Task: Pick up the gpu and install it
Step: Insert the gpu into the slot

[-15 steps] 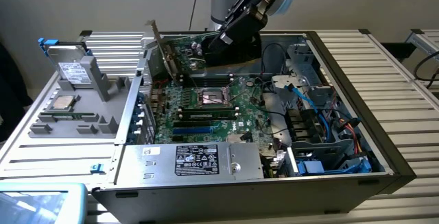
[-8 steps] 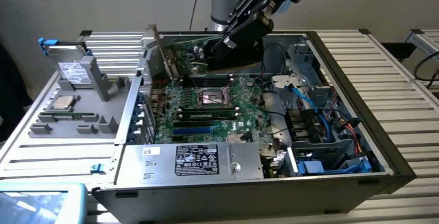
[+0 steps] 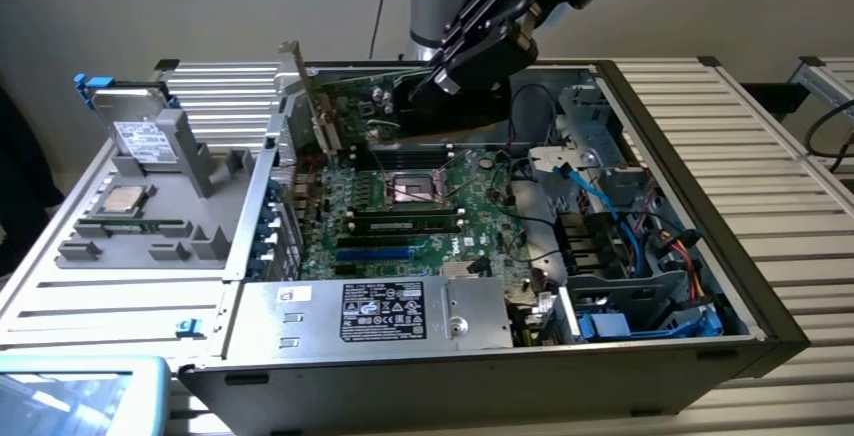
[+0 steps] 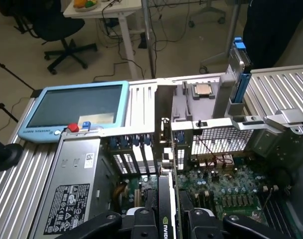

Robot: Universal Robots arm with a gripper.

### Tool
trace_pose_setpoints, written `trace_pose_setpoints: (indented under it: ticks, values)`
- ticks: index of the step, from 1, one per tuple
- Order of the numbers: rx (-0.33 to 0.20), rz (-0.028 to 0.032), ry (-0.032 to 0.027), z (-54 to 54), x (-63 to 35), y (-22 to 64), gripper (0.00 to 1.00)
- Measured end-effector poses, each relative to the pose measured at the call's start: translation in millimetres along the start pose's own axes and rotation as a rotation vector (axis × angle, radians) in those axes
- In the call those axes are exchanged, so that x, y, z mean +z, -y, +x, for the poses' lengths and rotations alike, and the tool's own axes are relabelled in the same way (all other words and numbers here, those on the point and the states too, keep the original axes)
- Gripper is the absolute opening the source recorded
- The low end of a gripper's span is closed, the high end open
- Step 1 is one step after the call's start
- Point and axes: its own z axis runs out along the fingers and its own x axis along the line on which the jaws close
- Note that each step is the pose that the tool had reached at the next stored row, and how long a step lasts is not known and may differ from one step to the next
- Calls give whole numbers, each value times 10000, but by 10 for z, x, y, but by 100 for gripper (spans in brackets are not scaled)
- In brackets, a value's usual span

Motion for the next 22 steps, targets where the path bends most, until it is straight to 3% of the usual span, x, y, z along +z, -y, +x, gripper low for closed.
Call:
trace_pose_setpoints:
  ticks: [4, 5, 6, 9, 10, 13, 22]
  values:
    - [-52, 4, -28, 1, -8, 12, 29]
    - [-60, -19, -29, 1, -13, 21, 29]
    - [-73, -78, -27, 0, -15, 30, 29]
    - [-88, -405, -57, -3, -30, 63, 28]
    - [-93, -460, -63, -6, -35, 86, 28]
    - [-118, -500, -87, -24, -30, 157, 28]
    - [-237, -591, -192, -138, 48, 224, 28]
